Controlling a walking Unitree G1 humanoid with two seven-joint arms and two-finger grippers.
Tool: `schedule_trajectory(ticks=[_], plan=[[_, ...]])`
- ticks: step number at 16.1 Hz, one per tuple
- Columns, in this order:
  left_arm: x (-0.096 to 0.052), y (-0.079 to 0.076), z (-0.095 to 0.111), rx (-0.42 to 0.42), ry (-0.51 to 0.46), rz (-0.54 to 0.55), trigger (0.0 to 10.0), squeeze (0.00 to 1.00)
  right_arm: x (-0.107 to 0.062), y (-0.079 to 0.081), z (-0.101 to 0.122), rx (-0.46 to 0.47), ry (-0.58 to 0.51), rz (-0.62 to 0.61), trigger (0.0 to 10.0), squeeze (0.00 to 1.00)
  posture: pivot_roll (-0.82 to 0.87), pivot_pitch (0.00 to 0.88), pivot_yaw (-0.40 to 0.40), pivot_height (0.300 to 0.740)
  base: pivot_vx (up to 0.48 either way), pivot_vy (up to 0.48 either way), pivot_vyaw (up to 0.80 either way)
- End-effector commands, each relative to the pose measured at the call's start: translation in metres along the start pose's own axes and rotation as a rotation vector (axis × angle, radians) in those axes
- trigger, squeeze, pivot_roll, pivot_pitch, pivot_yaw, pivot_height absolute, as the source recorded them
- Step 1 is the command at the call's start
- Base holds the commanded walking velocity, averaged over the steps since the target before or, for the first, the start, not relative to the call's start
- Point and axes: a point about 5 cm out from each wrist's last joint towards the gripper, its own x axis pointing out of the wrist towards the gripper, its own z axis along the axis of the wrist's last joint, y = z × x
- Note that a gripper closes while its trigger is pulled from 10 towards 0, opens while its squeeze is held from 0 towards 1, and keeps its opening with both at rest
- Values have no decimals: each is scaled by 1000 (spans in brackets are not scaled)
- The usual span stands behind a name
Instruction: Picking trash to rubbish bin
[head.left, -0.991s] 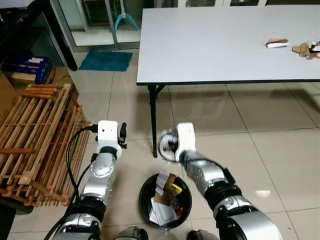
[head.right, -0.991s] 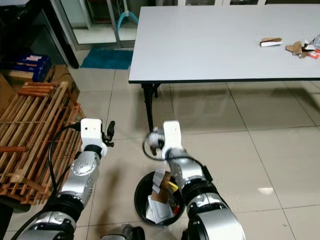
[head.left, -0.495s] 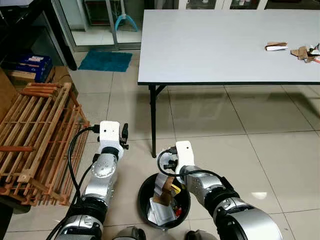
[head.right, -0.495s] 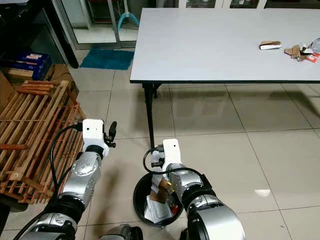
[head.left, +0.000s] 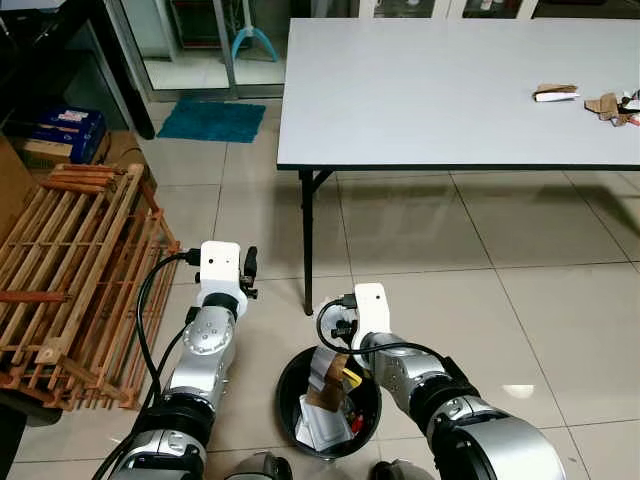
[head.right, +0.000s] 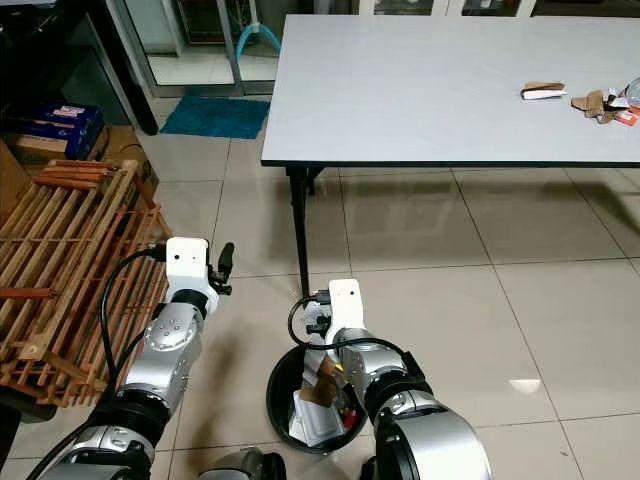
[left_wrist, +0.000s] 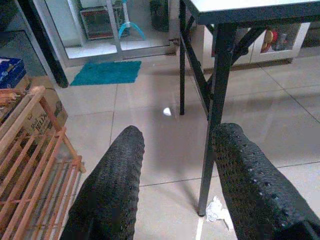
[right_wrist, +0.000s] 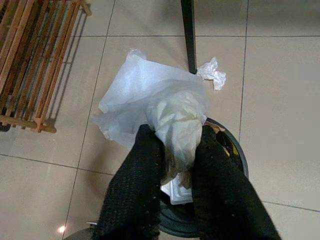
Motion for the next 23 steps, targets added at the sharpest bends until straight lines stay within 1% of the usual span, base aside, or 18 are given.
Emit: schedule_trajectory(ticks=[1,19,20,21,22,23], plan=[[-1,1,0,13,4,6,10000,0,3,56,9,10,-22,139,10000,1000,43,88,26,720,0,0,0],[0,-1,-2,23,16,-9,10000,0,3,56,13,23,-42,158,10000,1000,41,89,31,720,0,0,0],[0,-1,-1,23,17,-10,10000,0,3,57,14,22,-43,163,10000,1000,41,89,30,720,0,0,0],[0,-1,-1,24,17,-12,10000,0,2,59,14,-7,-41,177,10000,973,41,90,30,720,0,0,0],[0,-2,-1,23,17,-13,10000,0,2,61,12,-34,-33,198,10000,0,41,90,30,720,0,0,0],[0,-2,-1,23,18,-14,10000,0,2,64,10,-66,-23,221,10000,0,41,90,30,720,0,0,0]])
